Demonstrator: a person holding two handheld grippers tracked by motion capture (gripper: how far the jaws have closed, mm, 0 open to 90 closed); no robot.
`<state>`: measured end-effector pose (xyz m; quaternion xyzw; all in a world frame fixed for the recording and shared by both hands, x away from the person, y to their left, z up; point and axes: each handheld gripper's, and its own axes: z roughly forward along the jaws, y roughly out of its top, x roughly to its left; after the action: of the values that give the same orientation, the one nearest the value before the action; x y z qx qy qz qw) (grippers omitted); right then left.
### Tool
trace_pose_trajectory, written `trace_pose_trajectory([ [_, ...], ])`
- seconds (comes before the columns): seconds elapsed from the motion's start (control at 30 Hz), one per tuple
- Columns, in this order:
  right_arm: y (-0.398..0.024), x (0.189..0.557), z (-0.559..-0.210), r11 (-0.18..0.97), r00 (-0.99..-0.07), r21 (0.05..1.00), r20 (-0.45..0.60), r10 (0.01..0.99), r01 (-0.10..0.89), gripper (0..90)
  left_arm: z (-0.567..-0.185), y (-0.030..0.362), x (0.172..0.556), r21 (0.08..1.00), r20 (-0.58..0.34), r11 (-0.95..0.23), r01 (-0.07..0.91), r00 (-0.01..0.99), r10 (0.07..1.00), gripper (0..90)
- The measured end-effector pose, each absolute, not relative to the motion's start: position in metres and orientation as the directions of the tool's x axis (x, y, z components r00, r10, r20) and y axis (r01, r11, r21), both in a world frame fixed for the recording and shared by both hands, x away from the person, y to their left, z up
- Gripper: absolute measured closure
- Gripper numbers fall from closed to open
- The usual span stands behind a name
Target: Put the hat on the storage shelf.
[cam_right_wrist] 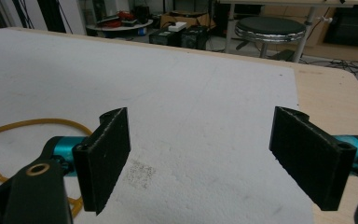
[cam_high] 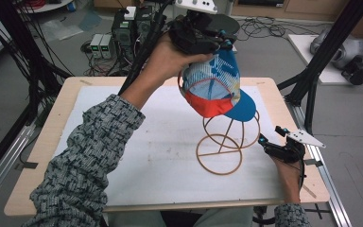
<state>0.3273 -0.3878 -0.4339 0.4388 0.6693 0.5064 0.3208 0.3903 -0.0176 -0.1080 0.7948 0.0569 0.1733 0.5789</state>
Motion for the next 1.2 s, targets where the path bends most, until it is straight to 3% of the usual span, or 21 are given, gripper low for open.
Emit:
trace_pose_trajectory([
  [0.73, -0.387, 0.329, -0.435, 0.105, -0.415, 0.958, 0.017, 0.910, 0.269, 19.5, -0.132, -0.045, 0.381, 0.903, 0.201, -0.425, -0.070, 0.941, 0.272, 87.9],
  [1.2, -0.386, 0.330, -0.436, 0.111, -0.418, 0.954, 0.017, 0.908, 0.278, 19.5, -0.191, -0.028, 0.375, 0.923, 0.165, -0.384, -0.035, 0.937, 0.310, 87.9],
])
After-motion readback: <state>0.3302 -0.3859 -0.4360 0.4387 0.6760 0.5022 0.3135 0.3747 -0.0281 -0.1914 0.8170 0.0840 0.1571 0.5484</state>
